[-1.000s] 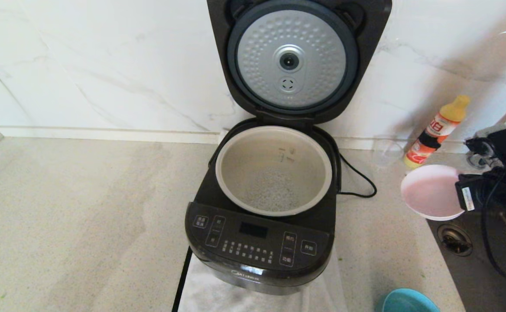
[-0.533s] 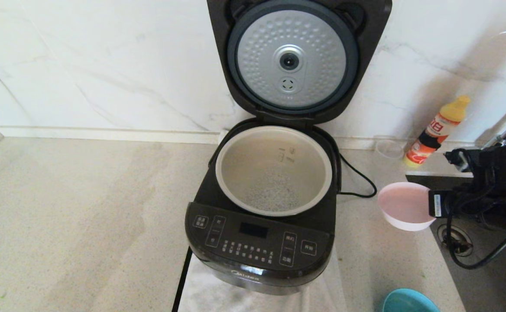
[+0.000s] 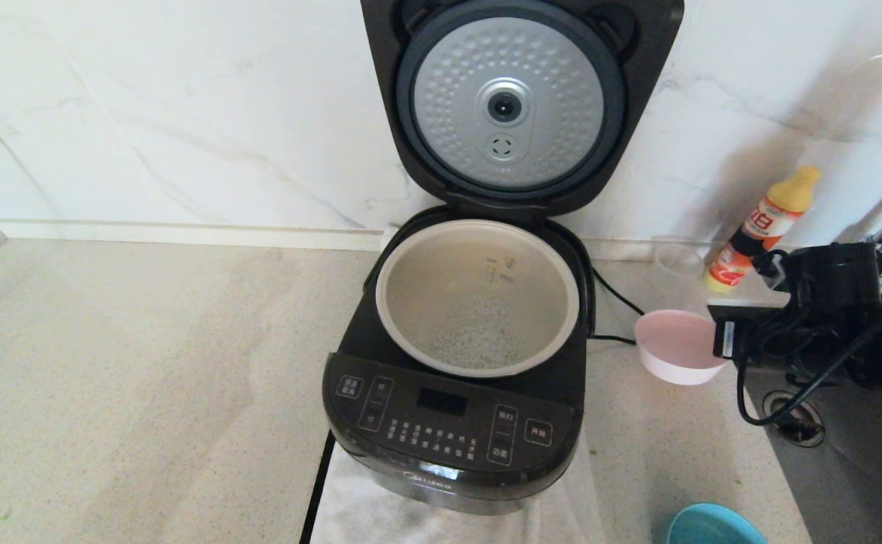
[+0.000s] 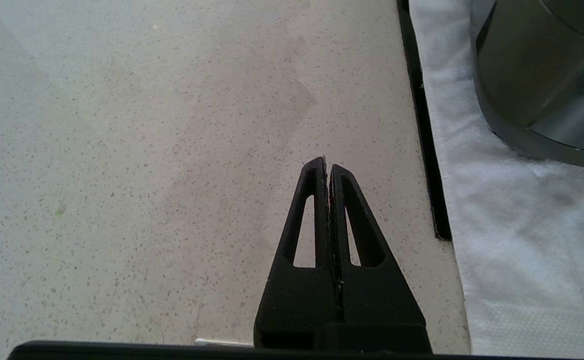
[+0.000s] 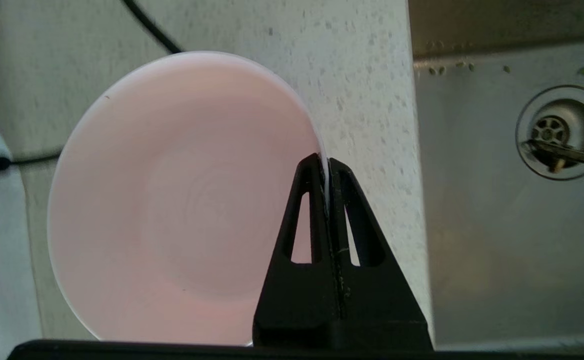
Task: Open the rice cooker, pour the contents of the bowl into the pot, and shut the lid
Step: Place the bowl on the table
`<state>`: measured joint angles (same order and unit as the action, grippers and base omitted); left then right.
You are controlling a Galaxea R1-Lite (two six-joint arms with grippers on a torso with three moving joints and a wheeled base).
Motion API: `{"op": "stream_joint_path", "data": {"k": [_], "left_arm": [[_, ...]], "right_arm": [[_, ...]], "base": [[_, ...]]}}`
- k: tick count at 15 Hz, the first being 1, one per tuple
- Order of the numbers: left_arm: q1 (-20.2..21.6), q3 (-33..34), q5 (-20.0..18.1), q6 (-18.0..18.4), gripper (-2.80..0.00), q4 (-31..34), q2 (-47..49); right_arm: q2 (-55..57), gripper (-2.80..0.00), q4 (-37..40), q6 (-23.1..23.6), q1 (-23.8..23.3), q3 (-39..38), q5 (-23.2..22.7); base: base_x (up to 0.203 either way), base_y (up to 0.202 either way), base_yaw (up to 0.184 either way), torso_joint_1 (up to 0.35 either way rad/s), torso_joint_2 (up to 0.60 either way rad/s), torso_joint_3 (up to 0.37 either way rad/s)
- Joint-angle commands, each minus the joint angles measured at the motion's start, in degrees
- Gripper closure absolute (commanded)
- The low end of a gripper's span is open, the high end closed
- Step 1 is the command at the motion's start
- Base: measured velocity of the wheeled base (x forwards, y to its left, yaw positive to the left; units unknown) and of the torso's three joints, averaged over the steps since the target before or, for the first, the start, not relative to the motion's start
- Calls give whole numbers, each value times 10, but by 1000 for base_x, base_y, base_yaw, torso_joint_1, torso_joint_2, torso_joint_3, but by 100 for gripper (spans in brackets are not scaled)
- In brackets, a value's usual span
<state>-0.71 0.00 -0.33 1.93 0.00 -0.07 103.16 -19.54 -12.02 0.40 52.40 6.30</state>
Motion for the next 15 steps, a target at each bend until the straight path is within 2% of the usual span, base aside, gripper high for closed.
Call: {"op": "stream_joint_path", "data": {"k": [1, 9, 12, 15], "left_arm": [[0, 1, 0, 0, 0, 0, 1], [0, 1, 0, 0, 0, 0, 1], [0, 1, 0, 0, 0, 0, 1], [0, 1, 0, 0, 0, 0, 1]], "right_arm": [[27, 0, -1, -9, -4, 13, 1], [75, 0, -8, -17, -10, 30, 7], [93, 0, -7, -41, -15, 48, 9], [99, 0, -7, -45, -16, 61, 8]], "base": [[0, 0, 0, 0, 0, 0], [0, 0, 0, 0, 0, 0], [0, 0, 0, 0, 0, 0], [0, 0, 0, 0, 0, 0]]}}
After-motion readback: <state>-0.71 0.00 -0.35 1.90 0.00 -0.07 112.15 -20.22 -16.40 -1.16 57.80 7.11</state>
